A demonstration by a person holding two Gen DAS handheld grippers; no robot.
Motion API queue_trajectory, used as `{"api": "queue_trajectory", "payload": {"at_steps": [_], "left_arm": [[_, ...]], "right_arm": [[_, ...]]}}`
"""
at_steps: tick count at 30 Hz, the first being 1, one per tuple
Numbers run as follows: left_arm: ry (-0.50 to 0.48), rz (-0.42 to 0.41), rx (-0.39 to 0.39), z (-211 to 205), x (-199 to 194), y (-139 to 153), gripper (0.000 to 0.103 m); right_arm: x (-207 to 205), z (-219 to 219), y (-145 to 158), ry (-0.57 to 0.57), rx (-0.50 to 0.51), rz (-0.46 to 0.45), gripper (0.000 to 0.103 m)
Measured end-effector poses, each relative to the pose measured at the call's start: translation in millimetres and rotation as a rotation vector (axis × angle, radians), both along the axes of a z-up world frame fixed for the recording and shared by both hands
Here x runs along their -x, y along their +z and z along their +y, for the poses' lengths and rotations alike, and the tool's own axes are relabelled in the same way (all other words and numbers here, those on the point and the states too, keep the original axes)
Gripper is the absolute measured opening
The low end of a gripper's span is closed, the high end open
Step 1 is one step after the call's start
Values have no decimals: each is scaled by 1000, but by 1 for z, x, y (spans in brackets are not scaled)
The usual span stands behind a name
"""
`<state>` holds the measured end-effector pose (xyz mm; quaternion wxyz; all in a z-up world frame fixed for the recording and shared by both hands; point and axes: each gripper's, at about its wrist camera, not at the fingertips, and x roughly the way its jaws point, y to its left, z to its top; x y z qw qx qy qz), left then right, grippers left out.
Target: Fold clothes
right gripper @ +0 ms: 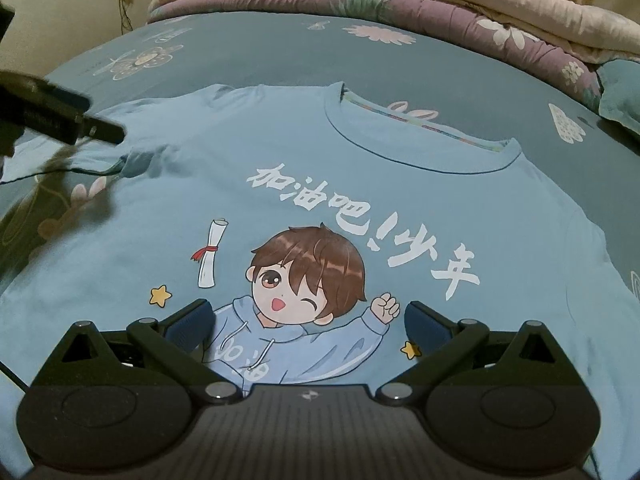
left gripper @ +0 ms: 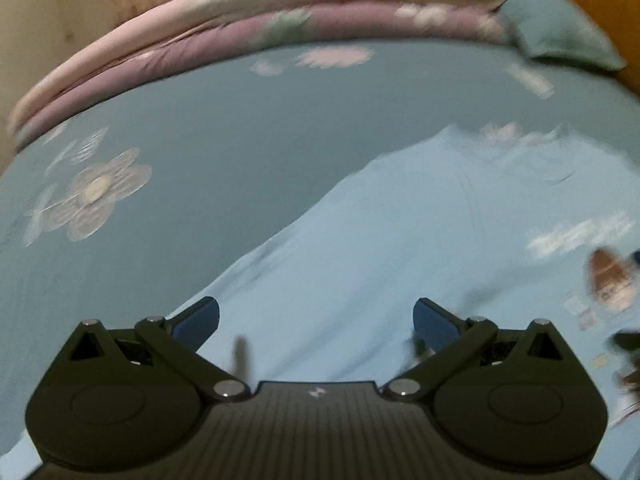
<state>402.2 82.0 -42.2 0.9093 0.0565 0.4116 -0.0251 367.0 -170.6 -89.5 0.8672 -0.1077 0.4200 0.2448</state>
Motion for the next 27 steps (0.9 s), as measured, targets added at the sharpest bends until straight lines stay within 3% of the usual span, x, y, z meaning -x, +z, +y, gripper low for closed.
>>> {"api": "queue_trajectory", "payload": {"at_steps": [3, 7, 11, 18, 21, 27], "left_arm": [[-82, 15, 1, -18, -14, -6, 102], [-81, 33, -131, -26, -19, -24, 102], [-58, 66, -69, -9, -21, -34, 103], [-61, 81, -70, 5, -9, -27, 102], [-28, 74, -124, 7, 3, -19, 102], [-81, 16, 33, -11, 29, 10, 102]], "right_arm": [[1, 0, 0, -2, -2, -3, 103], [2, -1, -1, -2, -9, -7, 103], [2, -2, -1, 3, -14, -10, 103], [2, -3, -1, 5, -18, -16, 103], [1, -3, 0, 8, -14, -14, 103], [3, -15, 14, -29, -10, 13, 103]]}}
